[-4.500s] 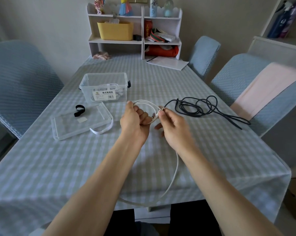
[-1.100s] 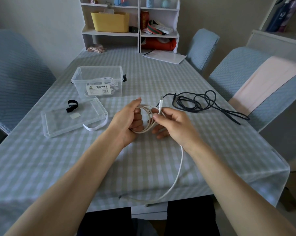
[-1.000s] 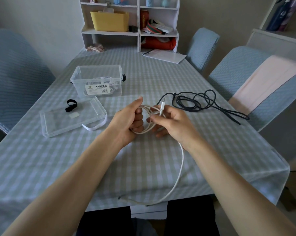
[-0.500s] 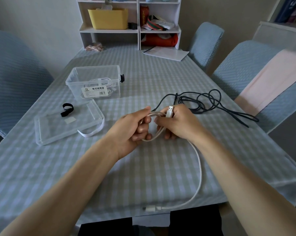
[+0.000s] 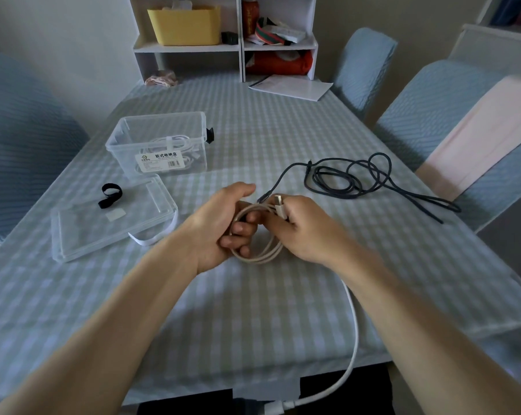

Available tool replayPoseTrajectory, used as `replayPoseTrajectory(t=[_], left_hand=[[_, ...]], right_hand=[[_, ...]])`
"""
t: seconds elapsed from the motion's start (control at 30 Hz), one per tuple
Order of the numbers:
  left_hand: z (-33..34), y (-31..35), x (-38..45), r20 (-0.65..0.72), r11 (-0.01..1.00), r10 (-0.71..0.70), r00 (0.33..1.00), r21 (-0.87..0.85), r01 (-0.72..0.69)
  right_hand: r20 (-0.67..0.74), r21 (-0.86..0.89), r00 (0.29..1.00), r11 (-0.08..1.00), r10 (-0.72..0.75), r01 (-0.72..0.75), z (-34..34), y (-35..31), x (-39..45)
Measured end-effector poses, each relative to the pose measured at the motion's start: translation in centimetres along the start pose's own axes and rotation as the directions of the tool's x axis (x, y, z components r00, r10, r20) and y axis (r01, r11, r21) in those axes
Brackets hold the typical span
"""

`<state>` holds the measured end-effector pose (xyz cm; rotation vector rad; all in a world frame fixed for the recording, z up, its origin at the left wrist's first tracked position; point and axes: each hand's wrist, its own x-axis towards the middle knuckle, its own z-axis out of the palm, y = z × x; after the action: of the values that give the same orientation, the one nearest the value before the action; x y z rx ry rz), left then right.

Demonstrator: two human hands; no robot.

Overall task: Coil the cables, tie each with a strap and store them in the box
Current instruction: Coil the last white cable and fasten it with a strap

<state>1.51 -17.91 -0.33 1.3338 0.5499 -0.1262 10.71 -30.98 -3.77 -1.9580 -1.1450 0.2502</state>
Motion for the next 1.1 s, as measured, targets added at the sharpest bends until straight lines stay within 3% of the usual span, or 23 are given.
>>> replayPoseTrajectory(t=[0.07,0.2,0.4,0.53,0.7,0.87,0.97,1.1], left_hand=[[0.3,0.1,0.1,-0.036,1.0,0.031,0.999,-0.002,-0.031],[0.4,-0.3,-0.1,-0.06,0.992,0.108,0.992,-0.061,-0.112],[0.5,-0.9,-0.3,-0.038,0.993,0.116,0.993,0.006,-0.115],[0.1,-1.1,-0.5,-0.069,0.993,0.108,0.992,-0.045,-0.111],[0.5,-1.0,-0.4,-0.164,0.975,0.09,0.982,-0.188,-0.121],[0.1,-1.3,-0.2,-0.243,0.911,0.097,0.965,-0.37,-0.184],[0.0,-1.3,0.0,-0.246,0.876,0.1,0.964,-0.438,-0.202],[-0.2,-1.2,0.0,-0.267,0.848,0.106,0.958,-0.478,-0.227]], right_hand=[[-0.026,0.012,0.999,0.999,0.032,-0.031,0.1,0.1,0.0],[0.033,0.222,0.994,0.969,0.104,-0.108,-0.7,-0.2,-0.2],[0.18,0.287,0.981,0.949,0.077,-0.128,-1.4,-0.3,-0.7],[0.295,0.396,0.955,0.907,0.024,-0.145,-2.1,-0.5,-0.6],[0.307,0.583,0.948,0.77,0.087,-0.26,-2.5,-0.3,-1.0],[0.289,0.779,0.951,0.552,0.106,-0.298,-2.2,-0.3,-1.2],[0.163,0.75,0.975,0.623,0.154,-0.224,-1.3,-0.4,-1.2],[-0.096,0.375,0.99,0.925,0.099,-0.056,-0.3,-0.8,-1.4]])
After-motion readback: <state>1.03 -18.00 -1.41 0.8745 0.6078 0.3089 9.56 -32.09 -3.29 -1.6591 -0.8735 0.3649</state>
